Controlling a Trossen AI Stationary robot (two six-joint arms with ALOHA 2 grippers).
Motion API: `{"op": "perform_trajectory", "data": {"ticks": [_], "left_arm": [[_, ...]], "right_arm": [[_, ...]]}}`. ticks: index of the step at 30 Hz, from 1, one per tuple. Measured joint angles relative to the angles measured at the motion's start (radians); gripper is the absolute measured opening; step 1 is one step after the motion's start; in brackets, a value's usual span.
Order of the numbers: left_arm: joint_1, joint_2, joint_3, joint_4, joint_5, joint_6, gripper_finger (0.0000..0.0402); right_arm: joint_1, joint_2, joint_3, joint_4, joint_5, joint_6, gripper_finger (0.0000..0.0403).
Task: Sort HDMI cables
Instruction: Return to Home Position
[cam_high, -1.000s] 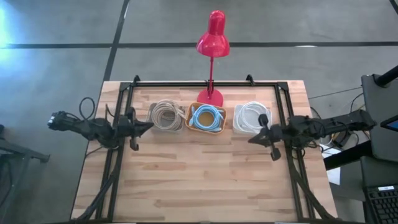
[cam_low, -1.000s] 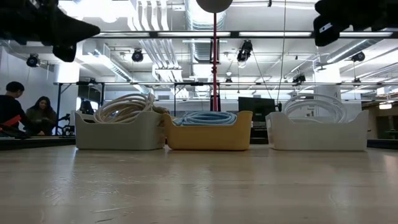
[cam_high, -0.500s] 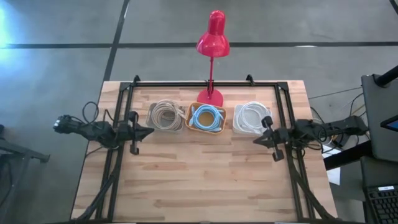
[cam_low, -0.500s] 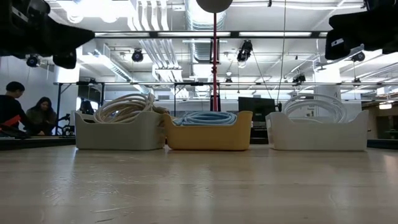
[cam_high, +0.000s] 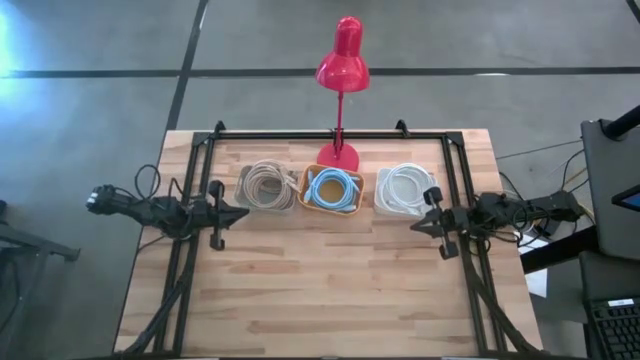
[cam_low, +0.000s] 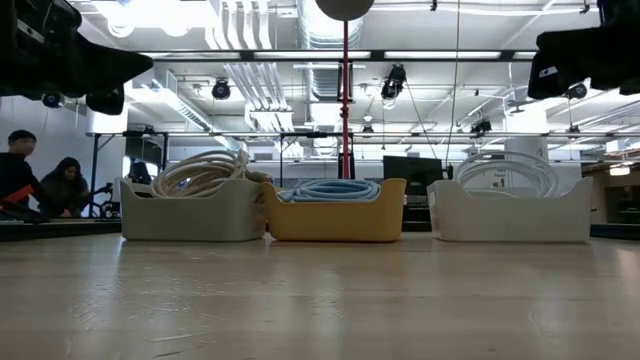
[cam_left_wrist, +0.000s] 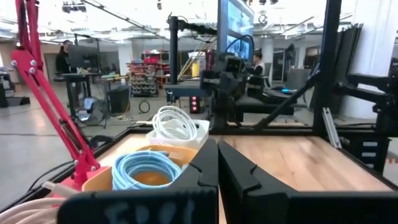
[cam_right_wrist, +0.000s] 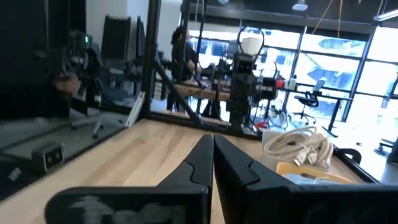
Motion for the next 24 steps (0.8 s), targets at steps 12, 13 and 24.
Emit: {"op": "perform_trajectory", "data": {"ticks": [12, 13, 24], "left_arm": [[0.0, 0.003, -0.001, 0.0, -0.036, -0.043, 0.0], [0.0, 0.003, -0.001, 0.0, -0.036, -0.043, 0.0], [0.0, 0.003, -0.002, 0.0, -0.035, -0.044, 0.0]], "right_arm": [[0.0, 0.013, 0.0, -0.017, 0.002, 0.088, 0.0009], [0.0, 0.015, 0.0, -0.017, 0.002, 0.087, 0.0009], [0.0, 0.015, 0.0, -0.017, 0.004, 0.066, 0.0009]]}}
